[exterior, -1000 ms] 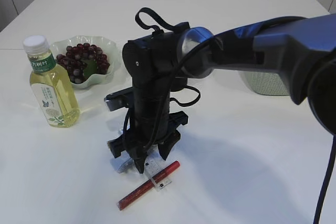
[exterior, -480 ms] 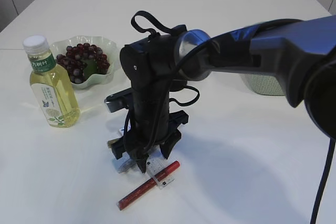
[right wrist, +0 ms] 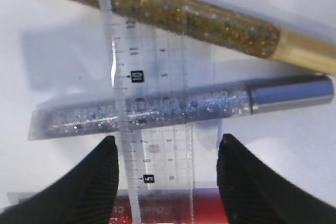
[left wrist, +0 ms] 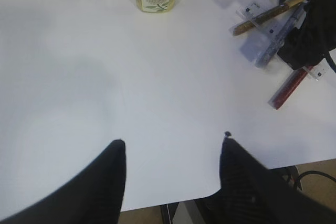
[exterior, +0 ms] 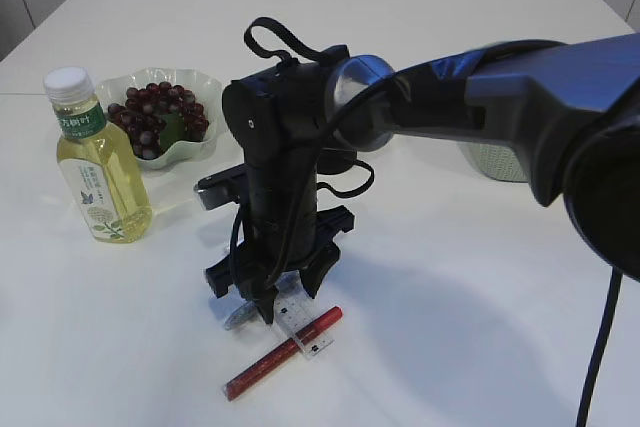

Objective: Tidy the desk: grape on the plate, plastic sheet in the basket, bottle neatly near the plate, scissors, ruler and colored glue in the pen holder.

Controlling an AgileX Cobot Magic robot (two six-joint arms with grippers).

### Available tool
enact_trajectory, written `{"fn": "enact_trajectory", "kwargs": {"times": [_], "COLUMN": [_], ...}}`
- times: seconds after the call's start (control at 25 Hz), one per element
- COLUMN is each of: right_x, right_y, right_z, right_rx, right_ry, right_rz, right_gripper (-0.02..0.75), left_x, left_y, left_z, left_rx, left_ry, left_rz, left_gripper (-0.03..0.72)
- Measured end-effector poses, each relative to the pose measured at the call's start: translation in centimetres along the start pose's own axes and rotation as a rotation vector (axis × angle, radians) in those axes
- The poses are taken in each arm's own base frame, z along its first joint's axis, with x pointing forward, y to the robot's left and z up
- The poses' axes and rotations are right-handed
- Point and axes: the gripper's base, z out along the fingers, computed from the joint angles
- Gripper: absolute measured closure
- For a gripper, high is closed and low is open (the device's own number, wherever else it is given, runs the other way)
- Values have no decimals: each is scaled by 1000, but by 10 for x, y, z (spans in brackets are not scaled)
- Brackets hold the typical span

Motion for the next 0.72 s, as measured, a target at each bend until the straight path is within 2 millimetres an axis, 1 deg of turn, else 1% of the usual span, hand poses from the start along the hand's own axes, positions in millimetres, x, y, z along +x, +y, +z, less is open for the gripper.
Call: {"fn": "enact_trajectory", "kwargs": {"times": [0.08,0.28,0.56,0.64,0.72], "right_x": [0,2,3,3,3], "right_y": [0,-1,-1,-1,-1], "right_z": [0,7,7,7,7], "right_rx": [0,5,10,10,10], "right_ry": [2,39,49,51,53], "right_rz": [0,1,-1,-1,-1], "right_gripper": [266,267,267,282,323], "left_x": [0,0,0,0,0], "left_y": [0,1,1,1,1], "left_z": [0,0,0,0,0], "left_rx": [-2,-7,-11,-14,-13], "left_ry": [0,-1,-1,-1,-1], "left_rz": [1,2,4,4,4], "left_gripper": [272,272,273,273,273]}}
